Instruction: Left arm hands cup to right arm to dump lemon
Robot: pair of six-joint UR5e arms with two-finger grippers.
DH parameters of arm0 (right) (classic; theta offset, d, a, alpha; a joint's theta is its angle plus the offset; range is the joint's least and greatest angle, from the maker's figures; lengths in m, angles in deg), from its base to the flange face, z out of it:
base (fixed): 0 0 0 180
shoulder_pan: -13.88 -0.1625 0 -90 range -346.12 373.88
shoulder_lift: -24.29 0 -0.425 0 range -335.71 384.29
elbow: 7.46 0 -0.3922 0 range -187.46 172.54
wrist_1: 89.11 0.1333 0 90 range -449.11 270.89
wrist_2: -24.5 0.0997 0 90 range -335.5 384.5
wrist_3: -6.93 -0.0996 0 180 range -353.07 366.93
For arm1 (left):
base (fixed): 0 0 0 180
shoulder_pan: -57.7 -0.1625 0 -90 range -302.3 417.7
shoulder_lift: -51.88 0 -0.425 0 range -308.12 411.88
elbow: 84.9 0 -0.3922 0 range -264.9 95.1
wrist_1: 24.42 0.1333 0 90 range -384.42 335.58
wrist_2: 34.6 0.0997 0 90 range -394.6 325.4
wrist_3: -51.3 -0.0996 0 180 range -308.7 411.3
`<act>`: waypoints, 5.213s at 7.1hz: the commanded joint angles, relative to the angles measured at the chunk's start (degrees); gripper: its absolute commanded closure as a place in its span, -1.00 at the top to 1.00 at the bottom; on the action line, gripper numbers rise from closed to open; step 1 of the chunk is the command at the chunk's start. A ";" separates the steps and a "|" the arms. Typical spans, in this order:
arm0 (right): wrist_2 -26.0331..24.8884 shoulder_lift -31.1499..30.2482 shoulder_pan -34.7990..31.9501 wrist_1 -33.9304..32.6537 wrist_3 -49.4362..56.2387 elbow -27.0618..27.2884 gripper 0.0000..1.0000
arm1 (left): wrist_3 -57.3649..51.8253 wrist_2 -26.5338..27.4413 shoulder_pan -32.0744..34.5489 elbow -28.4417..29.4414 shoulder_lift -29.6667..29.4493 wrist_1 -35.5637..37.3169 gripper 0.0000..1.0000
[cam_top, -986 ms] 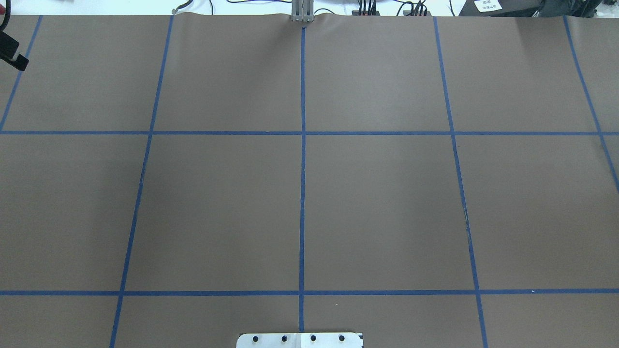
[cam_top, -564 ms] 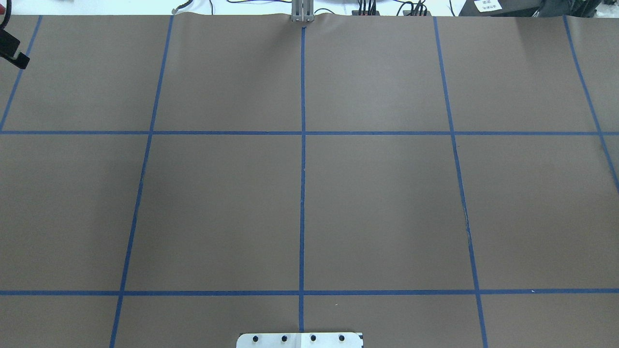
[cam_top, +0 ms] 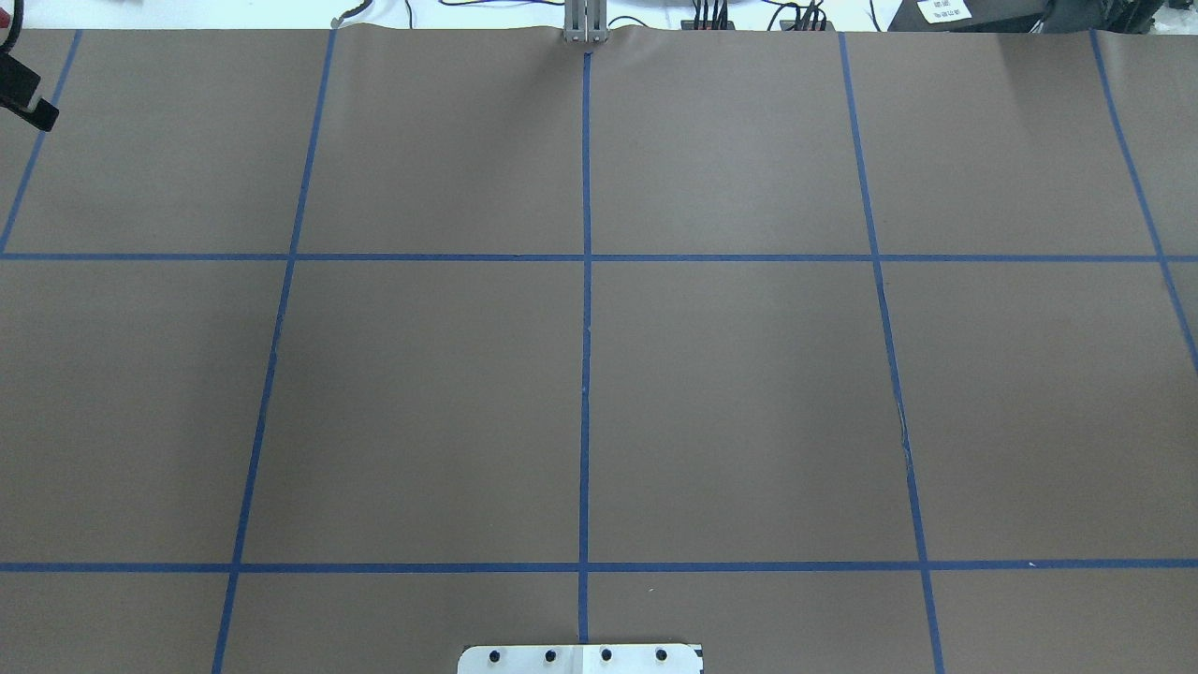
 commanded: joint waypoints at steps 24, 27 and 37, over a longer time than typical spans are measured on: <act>18.40 1.01 -1.90 -17.55 91.85 -1.53 -1.00 | 0.09 0.00 -0.17 -0.57 0.69 -0.02 1.00; 30.12 -1.98 -7.66 -25.02 117.88 -0.66 -1.00 | 0.00 -0.09 -0.17 -0.13 0.69 -0.11 1.00; 42.41 20.63 -11.51 -58.76 117.11 20.44 -1.00 | 0.09 -0.87 -0.18 -0.04 1.49 -0.11 1.00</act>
